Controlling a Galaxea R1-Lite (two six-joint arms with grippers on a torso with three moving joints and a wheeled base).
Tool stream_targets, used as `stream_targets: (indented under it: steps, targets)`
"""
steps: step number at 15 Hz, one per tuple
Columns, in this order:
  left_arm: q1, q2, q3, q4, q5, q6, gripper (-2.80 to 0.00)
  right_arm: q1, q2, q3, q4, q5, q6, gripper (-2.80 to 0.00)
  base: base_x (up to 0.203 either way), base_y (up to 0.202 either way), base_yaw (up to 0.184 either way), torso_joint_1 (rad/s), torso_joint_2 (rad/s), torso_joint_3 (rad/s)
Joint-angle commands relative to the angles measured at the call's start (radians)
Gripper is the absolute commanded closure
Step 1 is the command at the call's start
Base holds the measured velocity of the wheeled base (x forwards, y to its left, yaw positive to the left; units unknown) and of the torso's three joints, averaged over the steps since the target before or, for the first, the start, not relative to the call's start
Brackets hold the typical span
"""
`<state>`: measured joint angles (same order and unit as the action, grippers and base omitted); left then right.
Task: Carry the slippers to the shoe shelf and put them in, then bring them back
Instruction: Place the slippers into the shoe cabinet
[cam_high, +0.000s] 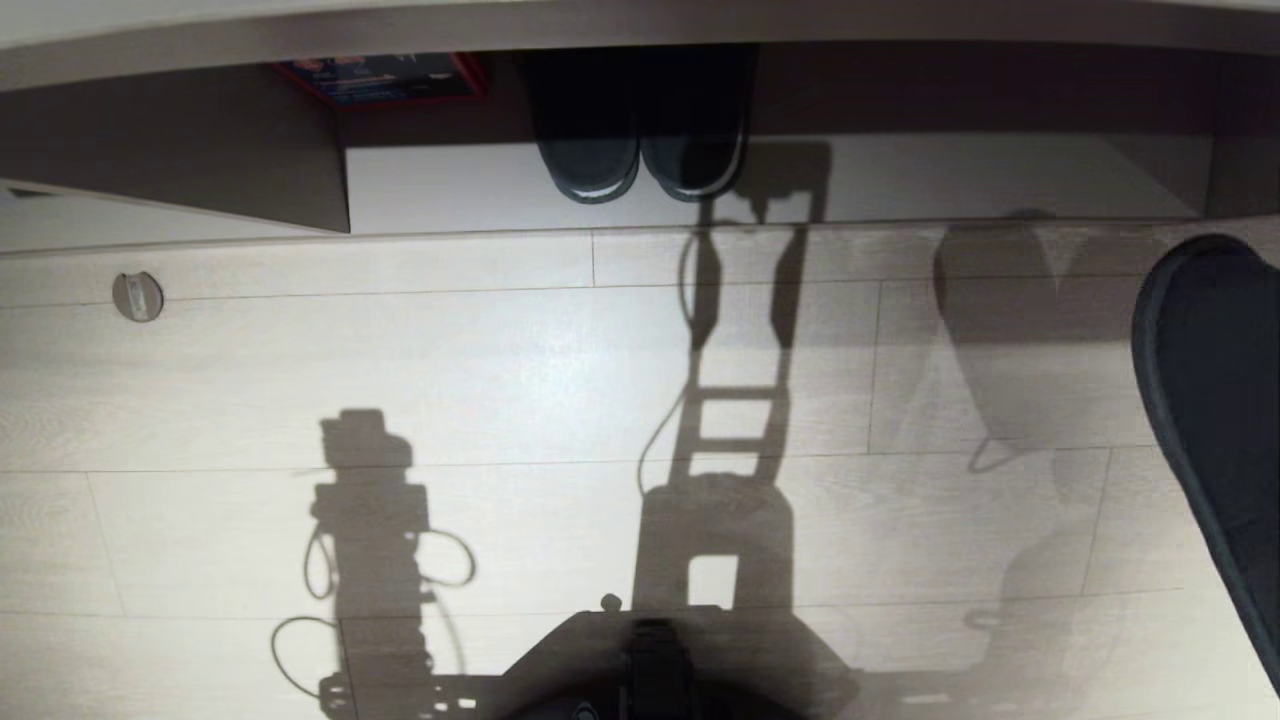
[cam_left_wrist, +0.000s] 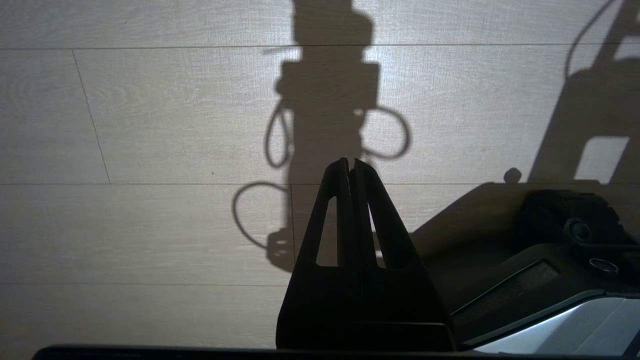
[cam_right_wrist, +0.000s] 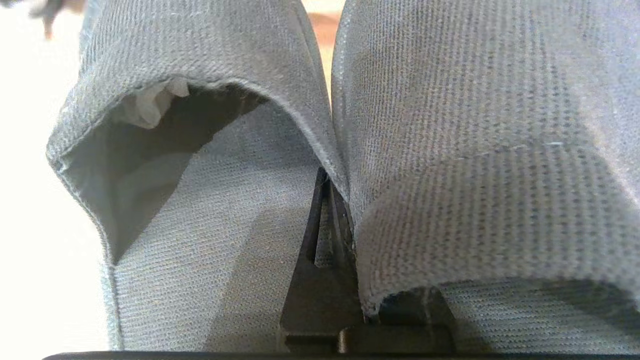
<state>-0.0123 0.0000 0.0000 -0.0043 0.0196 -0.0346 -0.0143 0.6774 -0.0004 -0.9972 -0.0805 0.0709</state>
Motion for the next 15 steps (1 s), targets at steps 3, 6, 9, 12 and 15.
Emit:
stream_targets:
  steps: [3,6,9,12,15]
  targets:
    - [0.000,0.000,0.000,0.000,0.000,-0.001,0.00,0.006,0.295,0.040,-0.376,-0.033,-0.012,0.00,0.000,0.000,0.000,0.000,0.00,0.000]
    - [0.000,0.000,0.000,0.000,0.000,-0.001,0.00,0.020,0.397,0.040,-0.531,-0.056,-0.015,0.00,0.000,0.000,0.000,0.000,0.00,0.000]
    - [0.000,0.000,0.000,0.000,0.000,-0.001,0.00,0.073,0.407,0.040,-0.533,-0.064,-0.014,0.00,0.000,0.000,0.000,0.000,0.00,0.000]
    - [0.000,0.000,0.000,0.000,0.000,-0.001,0.00,0.104,0.451,0.040,-0.533,-0.068,-0.014,0.00,0.000,0.000,0.000,0.000,0.00,0.000]
    - [0.000,0.000,0.000,0.000,0.000,-0.001,0.00,0.105,0.545,0.040,-0.533,-0.066,-0.014,0.00,0.000,0.000,0.000,0.000,0.00,0.000]
